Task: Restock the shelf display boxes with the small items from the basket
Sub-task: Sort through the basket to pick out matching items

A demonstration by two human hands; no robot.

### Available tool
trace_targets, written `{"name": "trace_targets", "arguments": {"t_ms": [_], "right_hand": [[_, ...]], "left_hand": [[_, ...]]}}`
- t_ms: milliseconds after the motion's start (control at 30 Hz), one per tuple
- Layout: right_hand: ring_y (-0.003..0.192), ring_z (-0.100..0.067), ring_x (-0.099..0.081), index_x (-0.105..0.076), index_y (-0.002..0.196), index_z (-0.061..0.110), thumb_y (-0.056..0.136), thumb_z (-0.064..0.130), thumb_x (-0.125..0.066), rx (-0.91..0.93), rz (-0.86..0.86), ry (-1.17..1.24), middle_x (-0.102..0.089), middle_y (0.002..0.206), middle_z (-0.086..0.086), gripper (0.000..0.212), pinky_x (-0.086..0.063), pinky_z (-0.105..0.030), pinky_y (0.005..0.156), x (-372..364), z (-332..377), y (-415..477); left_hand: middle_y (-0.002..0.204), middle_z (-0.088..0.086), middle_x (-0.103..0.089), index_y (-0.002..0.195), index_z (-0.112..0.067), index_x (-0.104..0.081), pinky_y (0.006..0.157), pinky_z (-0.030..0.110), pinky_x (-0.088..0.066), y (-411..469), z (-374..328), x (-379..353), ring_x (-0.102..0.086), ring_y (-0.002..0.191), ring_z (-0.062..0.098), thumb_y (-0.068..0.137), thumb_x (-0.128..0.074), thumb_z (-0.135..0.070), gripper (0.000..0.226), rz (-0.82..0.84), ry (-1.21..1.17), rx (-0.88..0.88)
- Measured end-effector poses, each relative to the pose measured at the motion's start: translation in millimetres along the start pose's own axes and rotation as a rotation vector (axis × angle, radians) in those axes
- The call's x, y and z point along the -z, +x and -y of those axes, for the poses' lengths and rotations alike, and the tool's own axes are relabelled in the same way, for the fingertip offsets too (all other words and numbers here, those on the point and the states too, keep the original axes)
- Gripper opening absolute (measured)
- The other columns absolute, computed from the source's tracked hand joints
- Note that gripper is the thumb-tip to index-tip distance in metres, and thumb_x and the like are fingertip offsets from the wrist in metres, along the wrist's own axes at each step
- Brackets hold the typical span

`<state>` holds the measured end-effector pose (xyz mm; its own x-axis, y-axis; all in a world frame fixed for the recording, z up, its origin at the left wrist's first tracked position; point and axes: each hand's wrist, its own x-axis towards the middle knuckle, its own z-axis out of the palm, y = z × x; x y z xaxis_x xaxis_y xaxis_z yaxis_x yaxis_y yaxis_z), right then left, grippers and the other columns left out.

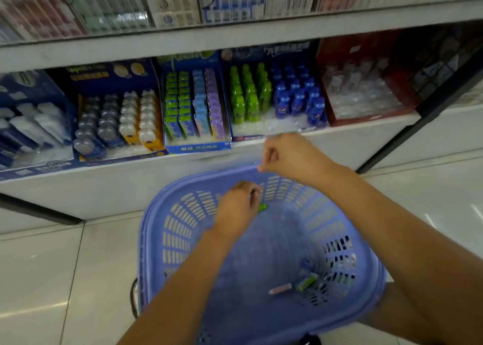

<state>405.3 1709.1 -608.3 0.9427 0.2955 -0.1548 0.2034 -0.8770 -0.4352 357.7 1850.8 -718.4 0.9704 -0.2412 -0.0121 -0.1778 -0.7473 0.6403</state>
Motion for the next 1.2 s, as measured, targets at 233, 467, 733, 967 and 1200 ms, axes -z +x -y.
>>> {"name": "trace_targets", "arguments": {"t_ms": [233, 467, 733, 967, 1200], "right_hand": [[0.089, -0.028, -0.056, -0.064, 0.106, 0.002, 0.092, 0.008, -0.053, -0.314, 0.855, -0.186, -0.062, 0.106, -0.018, 0.019, -0.045, -0.037, 0.086, -129, -60, -50], [0.057, -0.020, -0.026, -0.041, 0.067, 0.011, 0.092, -0.001, -0.047, -0.343, 1.055, -0.335, -0.028, 0.064, -0.005, 0.028, -0.029, -0.033, 0.072, -178, -103, -63], [0.087, -0.020, -0.038, -0.059, 0.110, 0.012, 0.098, 0.012, -0.040, -0.330, 0.953, -0.294, -0.032, 0.067, 0.000, 0.022, -0.031, -0.032, 0.077, -202, -111, -66], [0.062, -0.018, -0.036, -0.042, 0.067, 0.012, 0.089, 0.011, -0.060, -0.468, 0.894, -0.053, -0.035, 0.065, -0.006, 0.028, -0.036, -0.032, 0.066, -171, -119, -45], [0.057, -0.013, -0.056, -0.058, 0.096, 0.009, 0.092, 0.010, -0.059, -0.556, 0.422, 0.897, -0.061, 0.076, -0.006, 0.004, -0.048, -0.022, 0.053, -107, -97, -34]], "left_hand": [[0.140, 0.016, -0.047, 0.139, -0.011, -0.045, 0.109, 0.023, -0.022, 2, 53, -65, -0.044, 0.130, 0.027, 0.085, -0.042, 0.008, 0.056, 0.444, 0.125, 0.113], [0.148, 0.008, -0.036, 0.144, -0.015, -0.035, 0.113, 0.030, -0.025, 9, 84, -110, -0.035, 0.136, 0.022, 0.092, -0.036, 0.004, 0.055, 0.423, 0.201, 0.112], [0.137, 0.012, -0.043, 0.132, -0.009, -0.044, 0.102, 0.037, -0.036, 19, 84, -139, -0.037, 0.130, 0.028, 0.098, -0.040, -0.016, 0.034, 0.328, 0.323, 0.272], [0.125, 0.021, -0.060, 0.120, 0.000, -0.060, 0.100, 0.034, -0.034, 17, 84, -136, -0.054, 0.118, 0.030, 0.092, -0.059, -0.022, 0.036, 0.411, -0.003, 0.405], [0.079, 0.009, -0.066, 0.081, -0.011, -0.064, 0.071, 0.022, -0.048, 10, 39, -72, -0.058, 0.073, 0.014, 0.090, -0.061, -0.007, 0.010, 0.273, -1.014, 0.635]]}}
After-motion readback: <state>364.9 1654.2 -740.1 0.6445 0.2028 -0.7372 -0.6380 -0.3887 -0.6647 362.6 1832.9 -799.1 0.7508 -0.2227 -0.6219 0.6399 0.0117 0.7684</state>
